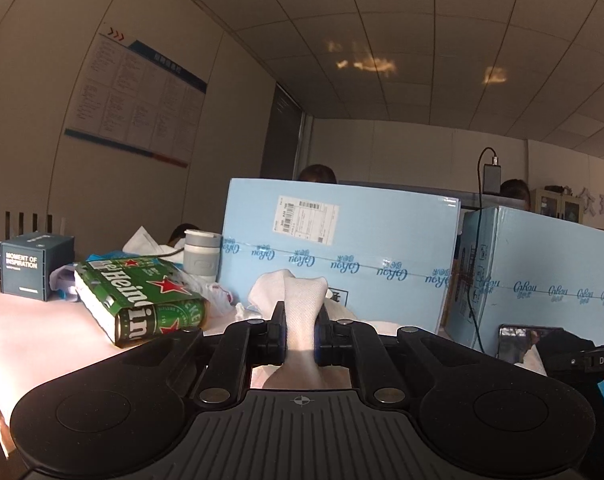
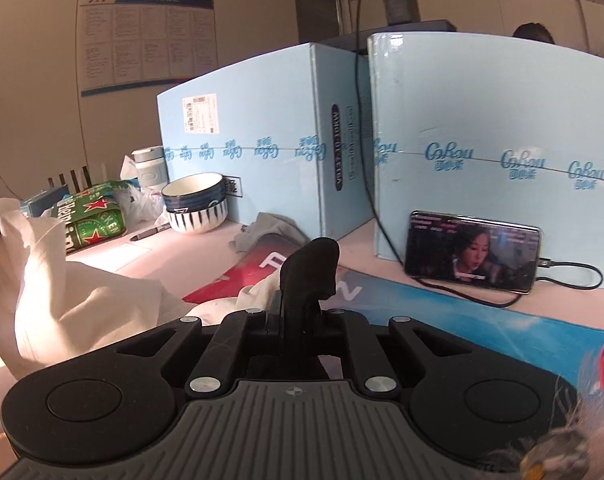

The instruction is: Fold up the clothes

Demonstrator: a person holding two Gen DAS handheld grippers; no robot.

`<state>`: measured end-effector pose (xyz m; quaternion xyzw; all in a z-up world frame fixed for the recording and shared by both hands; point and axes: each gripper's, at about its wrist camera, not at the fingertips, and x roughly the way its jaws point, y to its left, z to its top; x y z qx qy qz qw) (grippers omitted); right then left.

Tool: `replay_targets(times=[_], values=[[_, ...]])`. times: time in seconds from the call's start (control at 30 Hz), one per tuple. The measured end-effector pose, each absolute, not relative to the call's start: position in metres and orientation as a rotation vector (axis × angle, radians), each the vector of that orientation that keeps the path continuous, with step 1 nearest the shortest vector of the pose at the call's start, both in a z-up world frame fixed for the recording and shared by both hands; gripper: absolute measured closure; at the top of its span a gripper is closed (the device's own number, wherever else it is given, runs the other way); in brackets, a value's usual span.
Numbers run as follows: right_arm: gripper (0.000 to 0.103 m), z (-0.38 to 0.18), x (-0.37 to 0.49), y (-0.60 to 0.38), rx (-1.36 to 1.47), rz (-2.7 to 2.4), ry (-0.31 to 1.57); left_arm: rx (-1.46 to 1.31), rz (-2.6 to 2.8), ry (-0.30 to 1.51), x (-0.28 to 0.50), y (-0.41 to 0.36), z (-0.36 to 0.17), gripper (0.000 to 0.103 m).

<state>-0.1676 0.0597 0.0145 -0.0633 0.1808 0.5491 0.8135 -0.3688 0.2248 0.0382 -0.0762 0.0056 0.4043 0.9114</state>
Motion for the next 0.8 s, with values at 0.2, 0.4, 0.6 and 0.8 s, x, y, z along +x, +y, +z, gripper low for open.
replay_targets(times=[0.2, 0.4, 0.6, 0.8], values=[[0.095, 0.021, -0.129, -0.035, -0.094, 0.954, 0.378, -0.237, 0.647, 0.106, -0.323, 0.202, 0.014, 0.093], [0.095, 0.014, -0.090, -0.111, -0.144, 0.747, 0.406, -0.267, 0.456, 0.233, -0.285, 0.162, -0.009, 0.093], [0.094, -0.018, -0.061, -0.138, -0.147, 0.690, 0.491, -0.193, 0.446, 0.338, -0.278, 0.135, -0.020, 0.092], [0.086, -0.037, -0.052, -0.136, -0.112, 0.653, 0.539, -0.079, 0.585, 0.383, -0.286, 0.136, -0.016, 0.073]])
